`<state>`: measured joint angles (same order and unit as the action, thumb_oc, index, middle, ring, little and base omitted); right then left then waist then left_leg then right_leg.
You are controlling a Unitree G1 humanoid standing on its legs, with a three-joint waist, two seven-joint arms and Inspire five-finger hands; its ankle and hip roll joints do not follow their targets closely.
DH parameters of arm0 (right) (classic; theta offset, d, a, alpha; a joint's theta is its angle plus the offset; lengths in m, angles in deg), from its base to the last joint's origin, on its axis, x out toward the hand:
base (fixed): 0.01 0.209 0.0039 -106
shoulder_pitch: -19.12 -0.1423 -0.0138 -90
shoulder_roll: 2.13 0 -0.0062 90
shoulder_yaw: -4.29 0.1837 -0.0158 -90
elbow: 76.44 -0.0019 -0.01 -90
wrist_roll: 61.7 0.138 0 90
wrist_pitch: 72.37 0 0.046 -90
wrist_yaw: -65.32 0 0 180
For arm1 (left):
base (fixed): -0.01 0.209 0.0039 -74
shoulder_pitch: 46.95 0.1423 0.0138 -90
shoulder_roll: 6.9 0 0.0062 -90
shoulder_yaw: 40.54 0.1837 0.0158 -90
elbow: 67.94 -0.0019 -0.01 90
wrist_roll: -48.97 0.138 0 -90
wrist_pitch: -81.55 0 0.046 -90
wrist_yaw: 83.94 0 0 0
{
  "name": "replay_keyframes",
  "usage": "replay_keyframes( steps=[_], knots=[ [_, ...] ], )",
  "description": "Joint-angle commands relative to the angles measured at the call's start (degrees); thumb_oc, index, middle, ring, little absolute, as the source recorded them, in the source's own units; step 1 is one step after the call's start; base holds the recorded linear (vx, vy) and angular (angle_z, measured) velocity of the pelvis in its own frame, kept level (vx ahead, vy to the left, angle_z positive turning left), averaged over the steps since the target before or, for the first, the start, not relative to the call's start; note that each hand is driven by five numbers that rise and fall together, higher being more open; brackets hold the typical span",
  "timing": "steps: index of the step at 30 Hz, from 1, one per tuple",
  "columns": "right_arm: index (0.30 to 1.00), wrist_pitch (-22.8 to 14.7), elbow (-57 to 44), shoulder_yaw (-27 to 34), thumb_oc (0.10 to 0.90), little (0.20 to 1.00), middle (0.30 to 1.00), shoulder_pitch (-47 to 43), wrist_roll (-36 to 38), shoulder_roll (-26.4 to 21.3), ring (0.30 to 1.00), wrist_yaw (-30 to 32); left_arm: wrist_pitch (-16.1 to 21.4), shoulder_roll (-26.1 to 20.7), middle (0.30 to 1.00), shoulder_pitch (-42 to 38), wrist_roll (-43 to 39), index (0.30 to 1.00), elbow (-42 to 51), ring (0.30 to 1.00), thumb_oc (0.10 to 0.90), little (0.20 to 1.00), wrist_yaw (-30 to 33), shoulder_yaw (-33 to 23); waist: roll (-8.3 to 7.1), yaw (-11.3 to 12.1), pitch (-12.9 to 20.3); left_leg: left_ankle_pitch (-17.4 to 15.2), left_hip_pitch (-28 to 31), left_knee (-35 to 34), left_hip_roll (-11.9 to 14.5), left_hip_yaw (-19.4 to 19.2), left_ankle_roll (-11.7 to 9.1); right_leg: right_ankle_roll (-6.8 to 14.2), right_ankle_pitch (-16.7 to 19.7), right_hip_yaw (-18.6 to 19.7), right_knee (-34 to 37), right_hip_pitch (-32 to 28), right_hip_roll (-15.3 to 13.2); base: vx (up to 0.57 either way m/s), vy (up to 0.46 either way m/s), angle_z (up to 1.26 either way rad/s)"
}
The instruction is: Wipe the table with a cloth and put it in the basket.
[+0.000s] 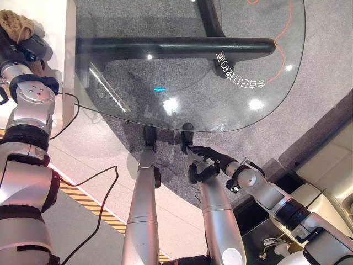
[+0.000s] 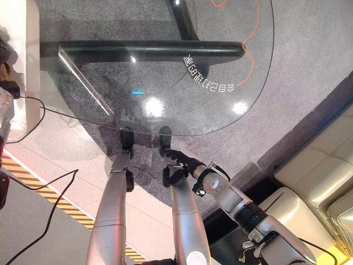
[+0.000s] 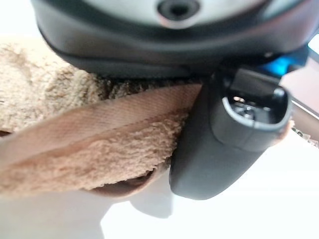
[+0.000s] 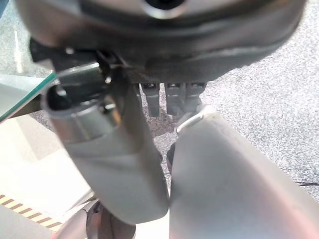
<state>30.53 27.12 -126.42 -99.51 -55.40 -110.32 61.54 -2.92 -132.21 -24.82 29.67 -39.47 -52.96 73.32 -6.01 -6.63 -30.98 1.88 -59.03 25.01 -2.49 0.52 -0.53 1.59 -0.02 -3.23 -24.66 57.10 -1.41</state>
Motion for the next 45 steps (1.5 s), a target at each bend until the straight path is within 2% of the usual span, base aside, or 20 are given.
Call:
replay_keyframes(
  steps=[1,18,25,36,45],
  knots=[
    [0.9,-0.7,-1.9,-2.7,0.8,0.9,0.9,4.8,1.6,0.5,0.9,-0.6,-1.2,-1.0,0.9,1.0,-3.7,0.9,0.5,0.9,0.8,0.9,-3.3,-0.5,-0.43,0.7,1.2,-5.8,3.1,0.5,-1.4,-4.6,2.6,3.2,4.4,1.3,4.2,-0.2,2.0,0.0,0.0,0.0],
    [0.9,-1.9,-2.1,-1.8,0.8,0.9,0.9,6.9,1.0,0.8,0.9,-0.2,2.4,0.3,0.9,3.5,-3.2,0.9,5.9,0.9,0.8,0.9,-3.3,-1.3,0.56,1.3,1.2,-5.5,6.4,-0.7,-1.9,-4.3,2.9,2.8,3.7,1.5,4.2,-2.8,2.1,0.0,-0.011,0.0],
    [0.9,-2.4,-1.1,-1.7,0.8,0.9,0.9,7.4,0.9,1.9,0.9,0.0,4.0,0.0,0.9,4.9,-5.4,0.9,7.7,0.9,0.8,0.9,-3.0,-3.2,1.14,1.7,1.2,-5.7,9.4,-1.2,-2.2,-4.3,2.9,2.4,3.1,1.7,4.5,-5.8,2.0,-0.01,-0.03,0.0],
    [0.9,-3.5,0.4,0.3,0.8,0.9,0.9,8.5,-0.4,2.4,0.9,-0.8,6.3,0.1,0.9,9.0,-10.4,0.9,13.4,0.9,0.8,0.9,-7.1,-6.4,3.01,2.9,1.2,-5.0,16.3,-3.8,-2.9,-4.1,3.2,1.9,1.8,1.7,4.9,-12.3,1.6,-0.02,-0.013,-0.01],
    [0.9,-3.4,0.9,1.8,0.8,0.9,0.9,9.9,-1.1,3.2,0.9,-0.9,6.8,1.0,0.9,14.0,-9.9,0.9,18.6,0.9,0.8,0.9,-7.2,-9.3,3.56,4.1,1.2,-5.1,21.2,-4.5,-3.1,-3.5,2.9,1.5,0.4,1.1,5.4,-17.5,1.1,-0.04,-0.041,0.01]
  ],
)
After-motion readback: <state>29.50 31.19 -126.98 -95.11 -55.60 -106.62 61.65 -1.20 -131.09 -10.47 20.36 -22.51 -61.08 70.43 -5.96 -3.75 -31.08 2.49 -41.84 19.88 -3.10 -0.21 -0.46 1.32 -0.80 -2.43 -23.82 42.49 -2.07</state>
